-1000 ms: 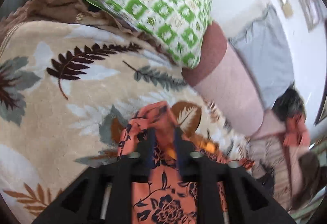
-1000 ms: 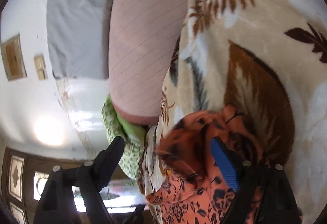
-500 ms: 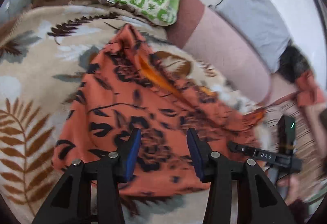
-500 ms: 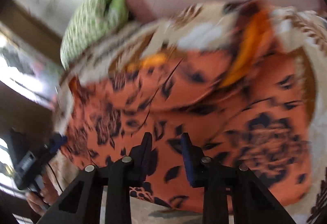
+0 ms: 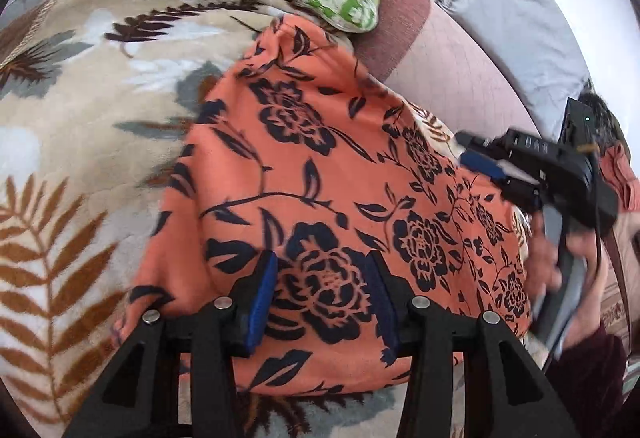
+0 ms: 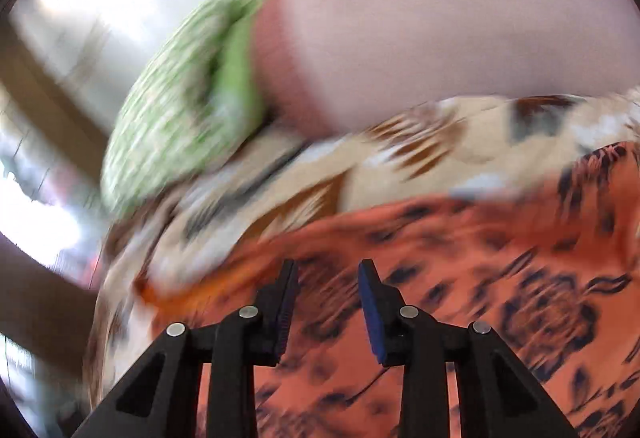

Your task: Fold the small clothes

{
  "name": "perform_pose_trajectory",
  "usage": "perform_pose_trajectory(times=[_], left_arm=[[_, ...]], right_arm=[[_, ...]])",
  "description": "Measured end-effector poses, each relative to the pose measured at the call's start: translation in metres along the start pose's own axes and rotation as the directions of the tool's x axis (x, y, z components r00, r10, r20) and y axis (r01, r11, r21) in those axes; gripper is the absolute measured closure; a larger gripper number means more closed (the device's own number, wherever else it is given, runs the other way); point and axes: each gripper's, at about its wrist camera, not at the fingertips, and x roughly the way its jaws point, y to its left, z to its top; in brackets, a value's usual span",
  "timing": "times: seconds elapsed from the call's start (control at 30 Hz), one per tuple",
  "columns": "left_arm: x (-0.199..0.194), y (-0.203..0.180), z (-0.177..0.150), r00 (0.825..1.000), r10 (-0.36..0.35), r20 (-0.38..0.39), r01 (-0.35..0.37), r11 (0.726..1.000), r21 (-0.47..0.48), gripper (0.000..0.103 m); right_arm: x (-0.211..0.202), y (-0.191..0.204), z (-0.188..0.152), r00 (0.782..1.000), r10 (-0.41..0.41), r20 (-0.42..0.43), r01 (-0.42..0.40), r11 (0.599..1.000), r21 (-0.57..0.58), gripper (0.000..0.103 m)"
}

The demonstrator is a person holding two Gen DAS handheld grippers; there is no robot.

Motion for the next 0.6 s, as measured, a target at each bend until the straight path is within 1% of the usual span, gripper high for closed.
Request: perform_pose_trajectory(times=[0.03,0.1,0.17,0.23,0.3,0.37,0.4,0.5,0.53,0.6], left_arm=[[-0.003,0.003,-0.002,1.0,0.01,0.002,-0.01,1.0,-0.005,0.056],[-0.007,0.008,-0.004,1.0,0.027,-0.003,-0.027,1.0,-0.007,0.056],[-0.008,0.014,-0.007,1.0,0.026,-0.011,-0.026,1.0,-0.006,0.057],[-0.008,0.019,-0.008,1.0,0.018,-0.021,-0.018,1.0,-0.003,0.06],[-0.008,0.023,-0.008,0.999,0.017,-0.031,-0.016,1.0,0.008,0.064],[-0.007,0.023,-0.007,0.999,0.016,-0.038,-0.016,1.0,0.018,0.065],[-0.007,0.023,-0.006,0.999,0.016,-0.041,-0.015,1.0,0.016,0.065],[-0.007,0.018,-0.002,0.999,0.04,-0.022,-0.04,0.999,0.037,0.065],[-0.009,0.016,-0.001,0.998,0.057,-0.003,-0.057,0.997,0.047,0.065],[-0.015,0.015,0.002,0.995,0.089,0.037,-0.09,0.995,0.052,0.064]], right_arm=[[0.005,0.013,-0.007,0.999,0.011,-0.039,-0.013,0.999,-0.042,0.068],[0.02,0.042,-0.024,0.99,0.048,-0.129,-0.063,0.992,-0.112,0.068],[0.035,0.062,-0.035,0.983,0.072,-0.17,-0.096,0.986,-0.137,0.068],[0.056,0.083,-0.041,0.974,0.085,-0.21,-0.119,0.981,-0.153,0.068],[0.082,0.097,-0.042,0.968,0.068,-0.24,-0.107,0.982,-0.154,0.068],[0.108,0.102,-0.04,0.963,0.0,-0.27,-0.043,0.987,-0.153,0.069],[0.113,0.103,-0.036,0.963,0.002,-0.271,-0.039,0.99,-0.133,0.069],[0.092,0.096,-0.029,0.967,0.044,-0.252,-0.062,0.996,-0.066,0.069],[0.079,0.091,-0.03,0.971,0.05,-0.233,-0.068,0.995,-0.068,0.069],[0.051,0.075,-0.034,0.984,0.033,-0.175,-0.048,0.996,-0.081,0.069]])
